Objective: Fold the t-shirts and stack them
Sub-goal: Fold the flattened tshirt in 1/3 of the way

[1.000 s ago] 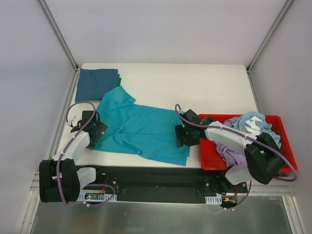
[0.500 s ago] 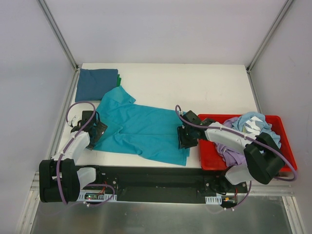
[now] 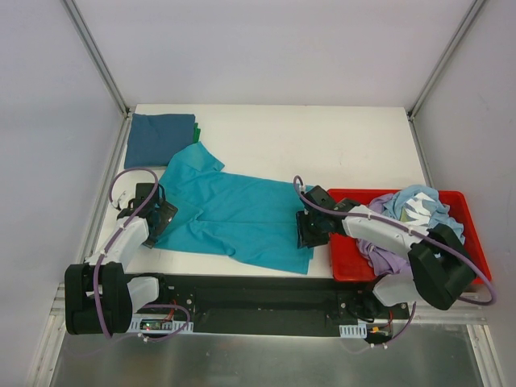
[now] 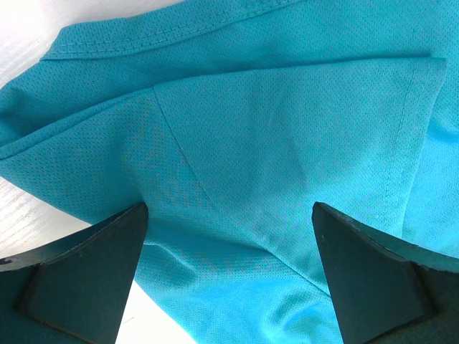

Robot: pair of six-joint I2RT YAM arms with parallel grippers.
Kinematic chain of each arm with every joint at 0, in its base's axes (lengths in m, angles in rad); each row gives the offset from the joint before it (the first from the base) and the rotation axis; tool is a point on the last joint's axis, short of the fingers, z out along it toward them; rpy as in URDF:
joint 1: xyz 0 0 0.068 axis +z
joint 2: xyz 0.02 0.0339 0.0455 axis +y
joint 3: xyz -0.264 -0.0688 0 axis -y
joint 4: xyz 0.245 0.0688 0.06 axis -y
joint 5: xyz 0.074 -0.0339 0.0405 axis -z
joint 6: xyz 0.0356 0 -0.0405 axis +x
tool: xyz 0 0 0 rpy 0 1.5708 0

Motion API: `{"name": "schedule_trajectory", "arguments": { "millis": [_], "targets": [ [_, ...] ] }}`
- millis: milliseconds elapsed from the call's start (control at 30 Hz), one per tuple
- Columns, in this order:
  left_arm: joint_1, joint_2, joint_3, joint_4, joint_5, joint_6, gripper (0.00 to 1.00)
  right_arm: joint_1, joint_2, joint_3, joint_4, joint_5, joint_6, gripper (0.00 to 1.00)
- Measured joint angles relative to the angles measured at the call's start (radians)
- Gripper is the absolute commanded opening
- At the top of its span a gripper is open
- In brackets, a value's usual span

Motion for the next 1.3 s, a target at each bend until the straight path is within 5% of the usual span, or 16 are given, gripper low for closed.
{"name": "schedule_trajectory", "arguments": {
  "millis": [600, 900, 1033, 1300],
  "targets": [
    [0.0, 0.0, 0.0, 0.0, 0.0, 0.0, 0.99, 0.0, -0.036, -0.035, -0.014, -0.019, 0.033, 0.38],
    [0.0, 0.0, 0.0, 0.0, 0.0, 0.0, 0.99, 0.0, -0.023, -0.035, 0.023, -0.039, 0.037, 0.17],
    [0.0, 0.0, 0.0, 0.0, 0.0, 0.0, 0.99, 0.0, -0.008, -0.035, 0.027, -0.039, 0.041, 0.0],
    [0.0, 0.0, 0.0, 0.0, -0.002, 0.0, 0.99, -0.015, -0.029, -0.035, 0.001, 0.089, 0.058, 0.0]
  ]
}}
